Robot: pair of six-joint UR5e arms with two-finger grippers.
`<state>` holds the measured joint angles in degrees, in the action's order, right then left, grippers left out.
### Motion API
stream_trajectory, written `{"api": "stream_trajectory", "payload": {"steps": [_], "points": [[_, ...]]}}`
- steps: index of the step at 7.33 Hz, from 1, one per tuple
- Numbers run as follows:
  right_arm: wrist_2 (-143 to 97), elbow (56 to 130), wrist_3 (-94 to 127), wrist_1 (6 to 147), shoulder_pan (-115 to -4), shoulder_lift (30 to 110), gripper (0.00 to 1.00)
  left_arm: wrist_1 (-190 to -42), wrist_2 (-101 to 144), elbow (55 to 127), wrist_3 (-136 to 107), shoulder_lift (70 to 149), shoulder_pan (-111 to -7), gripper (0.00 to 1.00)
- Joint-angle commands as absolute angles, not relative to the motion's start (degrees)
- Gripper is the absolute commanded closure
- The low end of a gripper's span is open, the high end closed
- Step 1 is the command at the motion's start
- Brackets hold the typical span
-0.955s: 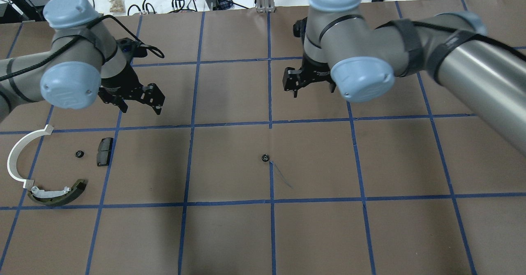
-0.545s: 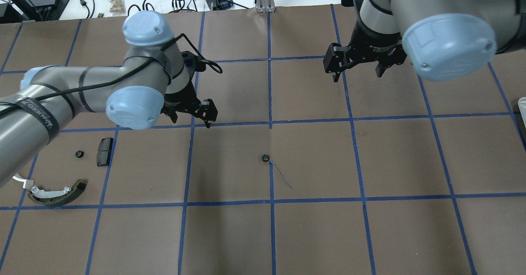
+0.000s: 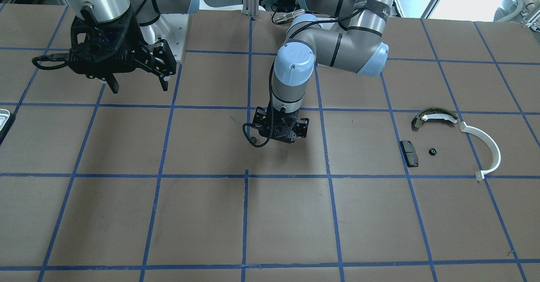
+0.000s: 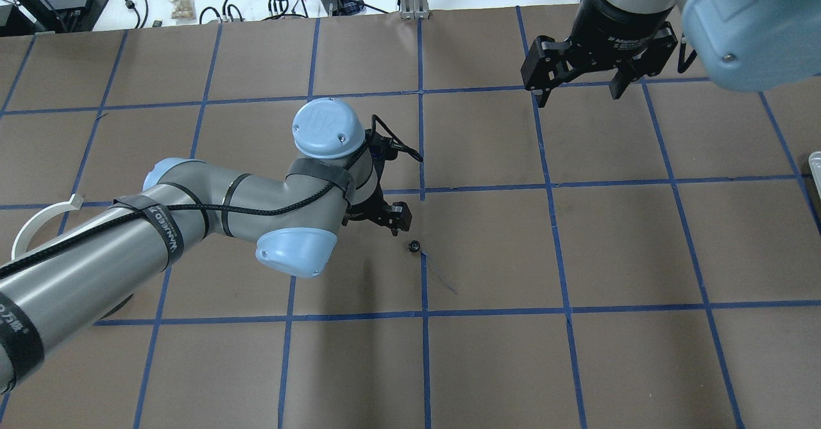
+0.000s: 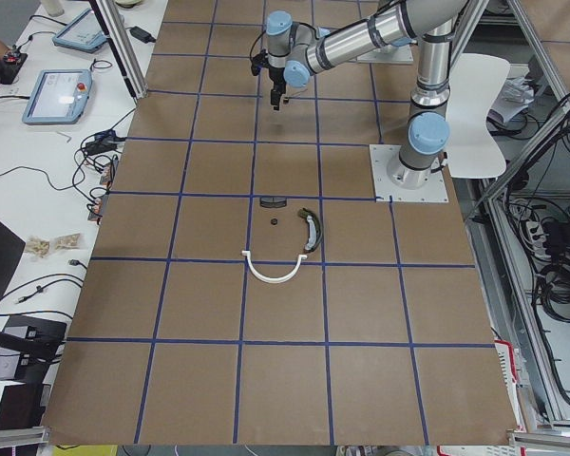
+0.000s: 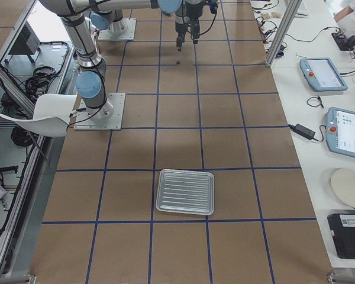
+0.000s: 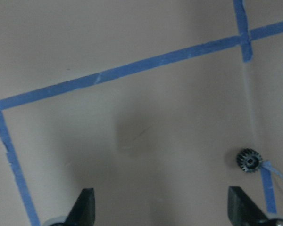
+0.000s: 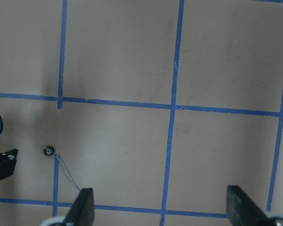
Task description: Place bearing gear from tray to pile
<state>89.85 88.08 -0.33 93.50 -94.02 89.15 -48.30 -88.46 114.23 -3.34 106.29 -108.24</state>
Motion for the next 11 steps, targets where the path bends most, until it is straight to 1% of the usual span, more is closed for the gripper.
{"api": "stream_trajectory", "payload": {"steps": [1, 4, 6, 7, 8, 9, 11], "points": [[90.1, 87.3, -1.7, 93.4, -92.7, 89.2, 0.00, -43.4, -88.2, 114.7, -4.0, 109.3, -110.7, 0.02], [89.9, 87.7, -2.1, 92.9, -92.6, 89.3, 0.00, -41.1, -88.2, 114.7, -4.7, 112.0, -112.7, 0.02], [89.3, 87.8, -1.4, 92.8, -92.9, 89.1, 0.00, -40.9, -88.5, 114.7, -4.7, 112.8, -113.6, 0.13], [89.1, 87.9, -1.4, 92.8, -93.1, 89.3, 0.00, -40.8, -88.3, 114.6, -4.4, 113.1, -113.6, 0.36], [89.0, 87.8, -1.3, 92.8, -93.1, 89.3, 0.00, -40.6, -88.3, 114.4, -4.6, 113.4, -113.6, 0.72], [89.1, 87.8, -1.4, 92.8, -93.0, 89.3, 0.00, -40.1, -88.3, 114.3, -4.6, 113.6, -113.6, 1.00], [89.2, 87.8, -1.4, 92.9, -92.6, 89.2, 0.00, -39.8, -88.2, 114.0, -4.1, 113.4, -113.6, 1.00]]}}
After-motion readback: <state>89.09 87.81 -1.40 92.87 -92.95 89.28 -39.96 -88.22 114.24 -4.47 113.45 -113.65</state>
